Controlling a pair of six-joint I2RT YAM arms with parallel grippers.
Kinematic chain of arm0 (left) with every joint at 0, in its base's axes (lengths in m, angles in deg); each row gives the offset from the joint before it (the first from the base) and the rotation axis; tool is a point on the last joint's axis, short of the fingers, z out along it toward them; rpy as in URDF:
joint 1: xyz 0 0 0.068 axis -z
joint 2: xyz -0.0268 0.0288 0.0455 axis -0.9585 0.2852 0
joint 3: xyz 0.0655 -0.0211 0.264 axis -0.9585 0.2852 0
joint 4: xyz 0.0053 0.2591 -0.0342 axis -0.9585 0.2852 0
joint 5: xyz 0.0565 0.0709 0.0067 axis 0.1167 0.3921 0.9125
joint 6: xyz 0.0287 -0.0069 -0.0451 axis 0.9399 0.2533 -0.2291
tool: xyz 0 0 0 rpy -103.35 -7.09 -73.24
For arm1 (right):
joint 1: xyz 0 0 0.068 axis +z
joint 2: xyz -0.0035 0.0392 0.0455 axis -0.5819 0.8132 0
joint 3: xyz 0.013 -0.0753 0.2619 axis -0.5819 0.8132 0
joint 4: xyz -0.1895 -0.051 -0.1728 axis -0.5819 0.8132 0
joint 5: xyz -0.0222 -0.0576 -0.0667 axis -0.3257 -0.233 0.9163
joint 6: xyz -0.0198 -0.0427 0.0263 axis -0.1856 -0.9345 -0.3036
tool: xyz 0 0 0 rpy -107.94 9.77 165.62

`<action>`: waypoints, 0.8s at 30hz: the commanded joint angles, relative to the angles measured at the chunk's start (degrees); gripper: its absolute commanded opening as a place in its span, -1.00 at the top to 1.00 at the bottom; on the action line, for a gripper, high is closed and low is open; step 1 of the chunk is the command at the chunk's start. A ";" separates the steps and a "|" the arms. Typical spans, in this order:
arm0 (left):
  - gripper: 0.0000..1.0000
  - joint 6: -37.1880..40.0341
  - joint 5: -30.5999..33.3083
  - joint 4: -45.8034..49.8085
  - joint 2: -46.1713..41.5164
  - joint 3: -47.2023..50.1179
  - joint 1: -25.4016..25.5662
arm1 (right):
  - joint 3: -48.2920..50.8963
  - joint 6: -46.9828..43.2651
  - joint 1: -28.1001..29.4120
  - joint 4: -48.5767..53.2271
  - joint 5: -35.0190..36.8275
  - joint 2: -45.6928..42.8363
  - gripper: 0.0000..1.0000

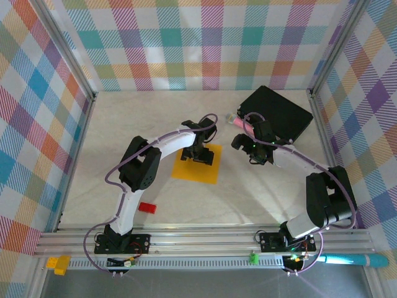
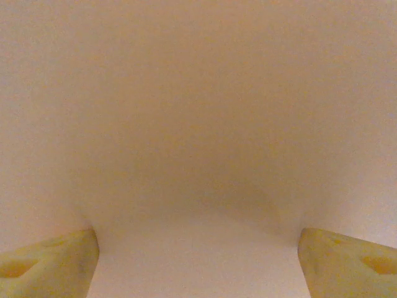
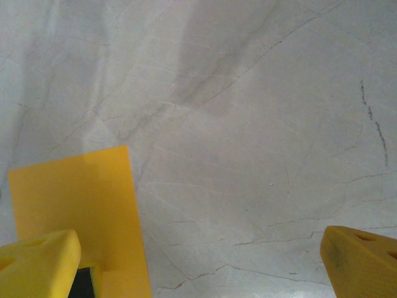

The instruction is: Fold a paper plane with a square sheet of paper (pick it up from the middle)

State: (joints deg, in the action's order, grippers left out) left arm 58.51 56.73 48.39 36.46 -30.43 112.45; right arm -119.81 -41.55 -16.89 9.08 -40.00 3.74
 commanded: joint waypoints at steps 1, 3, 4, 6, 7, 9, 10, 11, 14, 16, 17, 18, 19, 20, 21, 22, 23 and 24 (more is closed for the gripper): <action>-0.67 -0.64 0.37 2.19 2.69 0.05 0.79 | 0.13 0.48 -0.30 -1.34 -0.95 0.67 -0.98; -0.67 -0.68 0.78 2.19 2.91 0.60 0.79 | 0.10 0.61 -0.30 -1.29 -0.95 0.84 -0.98; -0.67 -0.75 1.06 2.24 3.11 0.92 0.77 | 0.13 0.67 -0.31 -1.33 -0.95 0.92 -0.98; -0.67 -0.94 1.49 2.28 3.33 1.31 0.80 | 0.13 0.85 -0.26 -1.35 -0.95 0.97 -0.98; -0.67 -0.98 1.69 2.28 3.49 1.58 0.78 | 0.11 0.96 -0.29 -1.42 -0.97 1.10 -0.98; -0.67 -1.06 1.86 2.19 3.72 2.12 0.85 | 0.13 1.03 -0.26 -1.36 -1.04 1.26 -0.98; -0.67 -1.04 1.95 2.15 3.93 2.38 0.88 | 0.04 1.10 -0.24 -1.38 -1.11 1.28 -0.98; -0.67 -1.18 1.95 2.08 4.05 2.68 0.88 | 0.03 1.13 -0.25 -1.45 -1.13 1.39 -0.98; -0.63 -1.07 2.17 1.69 4.39 3.35 0.96 | -0.01 1.20 -0.31 -1.48 -1.22 1.44 -0.98; -0.61 -0.95 2.47 1.41 4.42 3.62 1.05 | -0.04 1.26 -0.24 -1.51 -1.22 1.51 -0.98; -0.60 -0.97 2.56 1.32 4.45 3.76 1.05 | 0.04 1.44 -0.30 -1.50 -1.22 1.55 -0.98; -0.59 -0.95 2.65 1.25 4.51 3.87 1.05 | 0.04 1.34 -0.31 -1.49 -1.30 1.55 -0.98; -0.58 -0.96 2.77 1.14 4.57 3.97 1.05 | -0.04 1.49 -0.26 -1.46 -1.30 1.61 -0.98; -0.57 -0.99 2.82 1.07 4.65 4.08 1.05 | -0.06 1.49 -0.29 -1.47 -1.30 1.63 -0.98; -0.57 -1.02 2.76 1.01 4.74 4.15 1.01 | -0.05 1.49 -0.27 -1.50 -1.30 1.60 -0.98; -0.55 -1.03 2.76 0.97 4.74 4.23 1.03 | -0.09 1.49 -0.24 -1.51 -1.28 1.63 -0.98; -0.54 -1.07 2.65 0.87 4.74 4.24 1.05 | -0.09 1.58 -0.29 -1.51 -1.30 1.63 -0.98; -0.53 -1.10 2.57 0.77 4.59 4.32 1.05 | -0.13 1.53 -0.26 -1.50 -1.30 1.63 -0.98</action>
State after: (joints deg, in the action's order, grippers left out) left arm 58.27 58.87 48.02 36.68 -29.73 112.96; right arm -119.81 -40.65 -16.89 8.28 -40.57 4.55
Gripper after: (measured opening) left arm 0.769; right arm 0.990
